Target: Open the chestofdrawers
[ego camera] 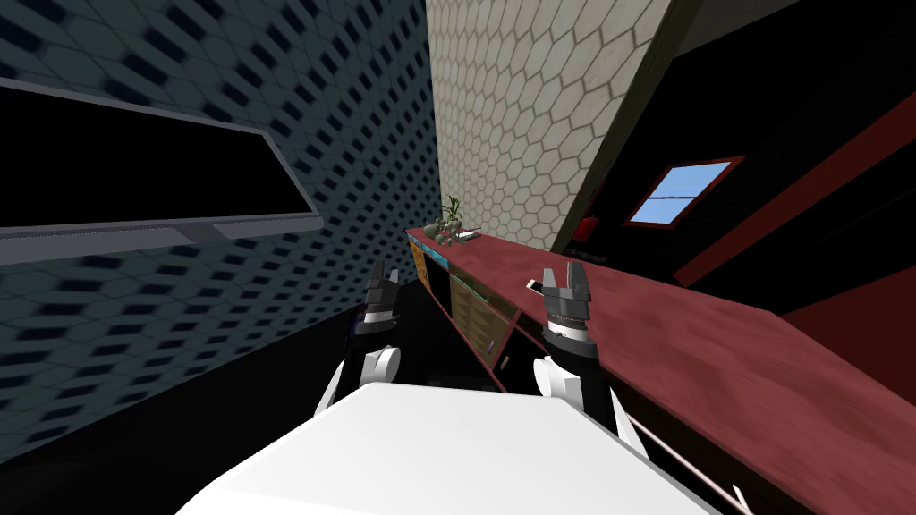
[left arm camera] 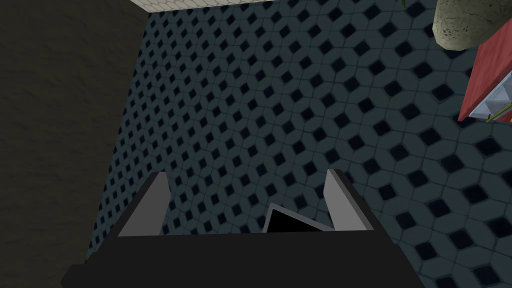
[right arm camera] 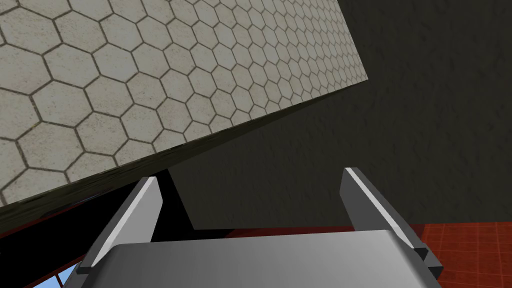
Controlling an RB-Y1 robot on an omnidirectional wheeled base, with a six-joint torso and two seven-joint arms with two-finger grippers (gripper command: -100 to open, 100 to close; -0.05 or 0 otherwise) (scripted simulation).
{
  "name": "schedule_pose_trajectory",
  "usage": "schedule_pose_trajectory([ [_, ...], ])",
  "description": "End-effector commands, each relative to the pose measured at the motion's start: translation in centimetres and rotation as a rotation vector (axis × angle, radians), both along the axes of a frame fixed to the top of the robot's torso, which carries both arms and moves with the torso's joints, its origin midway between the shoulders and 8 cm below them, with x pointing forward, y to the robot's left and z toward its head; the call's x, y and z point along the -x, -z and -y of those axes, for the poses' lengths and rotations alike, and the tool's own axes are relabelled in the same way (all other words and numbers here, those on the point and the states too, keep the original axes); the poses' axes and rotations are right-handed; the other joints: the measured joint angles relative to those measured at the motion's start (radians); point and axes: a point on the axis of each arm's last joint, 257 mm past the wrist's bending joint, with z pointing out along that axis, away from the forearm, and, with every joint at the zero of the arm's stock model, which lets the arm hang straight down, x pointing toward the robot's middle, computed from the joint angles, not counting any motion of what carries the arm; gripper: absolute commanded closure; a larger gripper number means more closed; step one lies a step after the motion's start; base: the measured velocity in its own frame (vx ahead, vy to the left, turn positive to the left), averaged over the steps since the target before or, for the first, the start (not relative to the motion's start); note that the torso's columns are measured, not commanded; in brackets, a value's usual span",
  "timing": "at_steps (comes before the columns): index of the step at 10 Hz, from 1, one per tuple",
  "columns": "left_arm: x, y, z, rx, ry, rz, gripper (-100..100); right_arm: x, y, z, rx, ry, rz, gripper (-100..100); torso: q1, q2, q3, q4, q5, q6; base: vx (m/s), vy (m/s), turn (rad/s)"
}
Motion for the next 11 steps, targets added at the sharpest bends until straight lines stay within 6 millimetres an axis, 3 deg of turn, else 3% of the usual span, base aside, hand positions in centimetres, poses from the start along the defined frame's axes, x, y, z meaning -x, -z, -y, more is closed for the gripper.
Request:
schedule_pose_trajectory([
  [1,0.00,0.00,0.00,0.000,0.000,0.000,0,0.00,0.00,0.00,0.000,0.000,0.000,0,0.000,0.040,-0.082,0.041,0.000,0.000,0.000,0.000,0.000],
  [9,0.01,-0.02,0.00,0.000,0.000,0.000,0,0.01,-0.02,0.00,0.000,0.000,0.000,0,0.000,0.618,-1.234,0.617,0.000,0.000,0.000,0.000,0.000],
  [10,0.01,-0.02,0.00,0.000,0.000,0.000,0,-0.16,0.29,-0.34,0.046,-0.003,-0.014,-100,0.000,0.691,-1.382,0.691,0.000,0.000,0.008,0.013,-0.002],
  [11,0.00,0.01,0.00,0.000,0.000,0.000,0,-0.30,0.58,-0.56,0.084,-0.001,-0.026,-100,0.001,0.725,-1.451,0.724,0.000,0.000,0.006,0.031,-0.007],
])
